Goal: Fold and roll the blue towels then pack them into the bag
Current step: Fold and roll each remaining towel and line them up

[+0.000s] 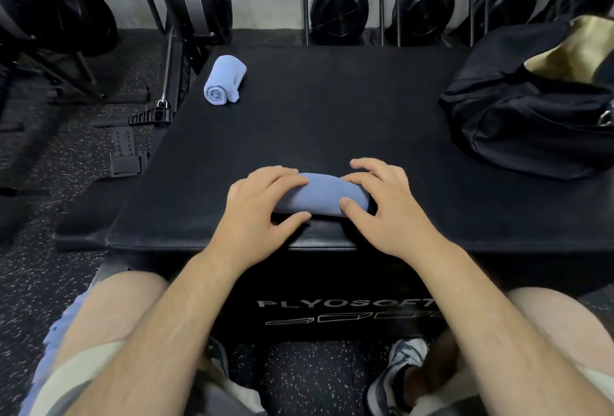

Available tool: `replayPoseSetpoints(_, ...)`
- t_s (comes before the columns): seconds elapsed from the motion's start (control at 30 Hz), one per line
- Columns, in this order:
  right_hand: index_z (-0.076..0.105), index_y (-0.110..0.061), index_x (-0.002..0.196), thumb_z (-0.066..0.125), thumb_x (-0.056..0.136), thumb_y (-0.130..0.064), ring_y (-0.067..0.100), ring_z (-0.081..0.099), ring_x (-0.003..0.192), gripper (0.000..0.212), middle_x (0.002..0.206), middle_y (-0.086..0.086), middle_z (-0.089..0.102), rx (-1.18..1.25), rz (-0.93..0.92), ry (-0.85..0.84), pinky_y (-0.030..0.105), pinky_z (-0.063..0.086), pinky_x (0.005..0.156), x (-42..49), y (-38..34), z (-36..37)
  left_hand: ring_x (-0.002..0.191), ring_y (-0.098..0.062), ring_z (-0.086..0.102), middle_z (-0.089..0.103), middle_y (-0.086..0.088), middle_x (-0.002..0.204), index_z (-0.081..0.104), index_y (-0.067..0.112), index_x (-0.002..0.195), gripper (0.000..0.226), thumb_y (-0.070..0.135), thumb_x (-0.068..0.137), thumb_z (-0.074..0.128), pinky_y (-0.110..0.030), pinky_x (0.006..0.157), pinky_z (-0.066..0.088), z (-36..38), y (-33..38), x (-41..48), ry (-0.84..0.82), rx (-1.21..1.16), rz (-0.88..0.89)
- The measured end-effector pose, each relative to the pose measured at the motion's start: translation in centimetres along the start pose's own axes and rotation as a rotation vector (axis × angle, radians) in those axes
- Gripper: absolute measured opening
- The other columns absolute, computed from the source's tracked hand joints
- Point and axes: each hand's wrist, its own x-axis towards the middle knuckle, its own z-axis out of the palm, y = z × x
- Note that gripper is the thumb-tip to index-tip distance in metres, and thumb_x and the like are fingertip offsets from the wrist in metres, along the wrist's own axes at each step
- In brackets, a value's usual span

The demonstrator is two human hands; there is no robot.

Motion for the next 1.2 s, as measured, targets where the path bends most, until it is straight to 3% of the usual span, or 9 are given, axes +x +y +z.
replayPoseSetpoints(0.27,0.046,-0.044,0.135,0.075,0.086,-0.03,0.004,0.037,0.124,0.059,0.135,-0.024,0.044,0.013,-0.009,-0.11,0.032,0.036,0.108,1.5,0.4,-0.1,0.122,-0.007,0.05,0.052,0.024,0.129,0.053,0.043,0.135,0.065,0.037,0.078,0.084,-0.041,0.11,0.039,-0.3,-1.0,2.8,-0.186,-0.153,-0.132)
replayPoseSetpoints(0.47,0.054,-0.041,0.125,0.078,0.087,-0.03,0.0,0.061,0.099,0.047,0.118,-0.019,0.06,0.443,0.252,-0.131,0.016,0.049,0.08,1.3,0.2,-1.4,0.114,0.004,0.057,0.061,0.026,0.122,0.059,0.046,0.122,0.051,0.031,0.08,0.085,-0.011,0.089,0.046,-1.9,0.4,1.9,-0.065,-0.502,-0.351)
replayPoseSetpoints(0.6,0.054,-0.042,0.128,0.065,0.096,-0.042,-0.007,0.062,0.099,0.034,0.105,-0.027,0.068,0.558,0.314,-0.09,0.016,0.045,0.088,0.3,-0.1,-1.8,0.102,0.004,0.061,0.063,0.026,0.114,0.058,0.047,0.118,0.033,0.044,0.089,0.072,-0.012,0.076,0.047,-2.7,1.5,1.3,-0.063,-0.595,-0.492)
replayPoseSetpoints(0.77,0.058,-0.033,0.119,0.041,0.106,-0.048,-0.019,0.056,0.085,0.026,0.105,-0.02,0.065,0.522,0.36,-0.02,0.004,0.042,0.067,-0.8,-1.9,-1.7,0.075,-0.005,0.062,0.066,0.013,0.102,0.061,0.041,0.111,0.024,0.048,0.09,0.071,-0.027,0.071,0.051,-3.3,3.1,0.8,-0.117,-0.63,-0.523)
replayPoseSetpoints(0.9,0.064,-0.033,0.111,0.038,0.107,-0.05,-0.009,0.059,0.095,0.032,0.102,-0.022,0.067,0.511,0.322,-0.01,0.014,0.041,0.079,-1.1,-2.5,-2.0,0.082,-0.016,0.06,0.067,-0.002,0.091,0.059,0.015,0.093,0.066,0.061,0.057,0.089,-0.035,0.079,0.043,-4.6,3.1,0.4,-0.46,-0.747,-0.529)
replayPoseSetpoints(0.97,0.066,-0.036,0.112,0.042,0.106,-0.048,-0.007,0.061,0.1,0.027,0.105,-0.023,0.069,0.526,0.285,-0.03,0.01,0.043,0.08,-1.1,-2.9,-2.0,0.09,-0.017,0.065,0.072,-0.003,0.101,0.061,0.018,0.097,0.064,0.062,0.059,0.088,-0.041,0.085,0.045,-5.0,4.0,0.5,-0.508,-0.74,-0.522)
replayPoseSetpoints(1.03,0.067,-0.037,0.112,0.045,0.105,-0.048,-0.006,0.062,0.102,0.025,0.108,-0.023,0.069,0.555,0.265,-0.029,0.01,0.045,0.082,-1.1,-3.8,-1.9,0.096,-0.004,0.067,0.07,0.016,0.107,0.061,0.036,0.106,0.049,0.062,0.07,0.082,-0.034,0.09,0.051,-5.2,5.5,0.9,-0.504,-0.614,-0.479)
replayPoseSetpoints(1.1,0.069,-0.035,0.109,0.047,0.103,-0.052,-0.003,0.064,0.101,0.028,0.107,-0.019,0.07,0.605,0.287,-0.003,0.018,0.048,0.086,-1.0,-4.8,-1.7,0.093,0.007,0.065,0.066,0.028,0.105,0.055,0.046,0.111,0.043,0.062,0.077,0.078,-0.026,0.084,0.052,-5.3,7.0,1.2,-0.468,-0.466,-0.435)
replayPoseSetpoints(1.2,0.067,-0.033,0.115,0.061,0.089,-0.068,0.0,0.067,0.099,0.043,0.109,-0.016,0.07,0.749,0.384,0.053,0.025,0.052,0.086,-1.2,-5.5,-1.2,0.089,0.008,0.063,0.067,0.025,0.1,0.057,0.044,0.109,0.039,0.058,0.079,0.076,-0.023,0.078,0.051,-5.3,7.7,1.4,-0.395,-0.395,-0.431)
